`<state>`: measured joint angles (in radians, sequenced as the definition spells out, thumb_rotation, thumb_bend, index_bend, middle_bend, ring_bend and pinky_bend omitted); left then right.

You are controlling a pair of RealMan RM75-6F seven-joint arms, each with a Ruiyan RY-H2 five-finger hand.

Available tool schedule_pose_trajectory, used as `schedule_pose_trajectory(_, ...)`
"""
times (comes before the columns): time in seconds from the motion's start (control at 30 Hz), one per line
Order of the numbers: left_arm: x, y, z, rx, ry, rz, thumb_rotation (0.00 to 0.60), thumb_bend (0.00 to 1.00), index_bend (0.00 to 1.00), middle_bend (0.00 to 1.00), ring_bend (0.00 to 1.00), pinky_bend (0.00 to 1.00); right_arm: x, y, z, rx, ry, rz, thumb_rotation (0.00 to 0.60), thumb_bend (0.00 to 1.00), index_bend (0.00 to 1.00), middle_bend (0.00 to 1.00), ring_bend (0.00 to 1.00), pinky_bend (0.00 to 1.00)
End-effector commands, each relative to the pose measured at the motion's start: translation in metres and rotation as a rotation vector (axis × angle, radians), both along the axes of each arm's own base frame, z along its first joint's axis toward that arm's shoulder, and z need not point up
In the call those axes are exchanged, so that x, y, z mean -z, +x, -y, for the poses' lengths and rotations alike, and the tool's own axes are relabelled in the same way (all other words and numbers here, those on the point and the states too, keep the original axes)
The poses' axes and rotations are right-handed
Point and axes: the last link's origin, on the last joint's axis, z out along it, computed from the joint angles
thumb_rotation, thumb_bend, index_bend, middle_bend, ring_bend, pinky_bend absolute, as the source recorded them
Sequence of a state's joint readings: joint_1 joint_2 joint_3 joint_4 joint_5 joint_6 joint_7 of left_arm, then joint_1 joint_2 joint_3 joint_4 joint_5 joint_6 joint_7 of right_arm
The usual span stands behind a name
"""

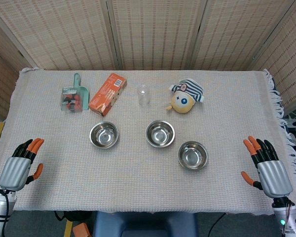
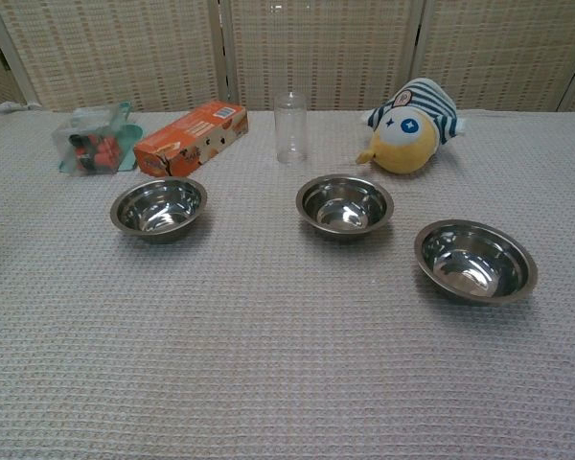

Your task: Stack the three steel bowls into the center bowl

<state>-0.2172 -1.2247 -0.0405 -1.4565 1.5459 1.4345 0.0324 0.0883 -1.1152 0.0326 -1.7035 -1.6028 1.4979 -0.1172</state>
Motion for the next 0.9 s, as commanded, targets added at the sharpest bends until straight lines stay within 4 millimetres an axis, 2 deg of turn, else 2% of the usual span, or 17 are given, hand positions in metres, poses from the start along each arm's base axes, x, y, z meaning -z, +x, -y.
schedule_pose_trajectory(0.03,0.002,0.001,0.000,0.005,-0.012,0.001,0.600,0.49,0.00,0.05,0.05,0.14,-0.001,0.000,0.000,0.002,-0.002,0.002,0.600,0.12,0.00,0.00,0.00,0.00)
schedule_pose_trajectory(0.33,0.028,0.008,-0.005,0.054,-0.097,0.032,0.600,0.45,0.00,0.07,0.05,0.15,-0.002,-0.005,0.006,0.032,-0.006,0.005,0.600,0.12,0.00,0.00,0.00,0.00)
schedule_pose_trajectory(0.7,0.085,0.022,-0.040,0.141,-0.106,-0.070,0.600,0.44,0.00,0.04,0.04,0.15,-0.004,-0.009,0.013,0.063,-0.031,-0.002,0.600,0.12,0.00,0.00,0.00,0.00)
schedule_pose_trajectory(0.9,0.116,0.035,-0.062,0.197,-0.056,-0.111,0.600,0.44,0.07,0.01,0.00,0.14,-0.002,-0.012,0.016,0.084,-0.029,-0.006,0.600,0.12,0.00,0.00,0.00,0.00)
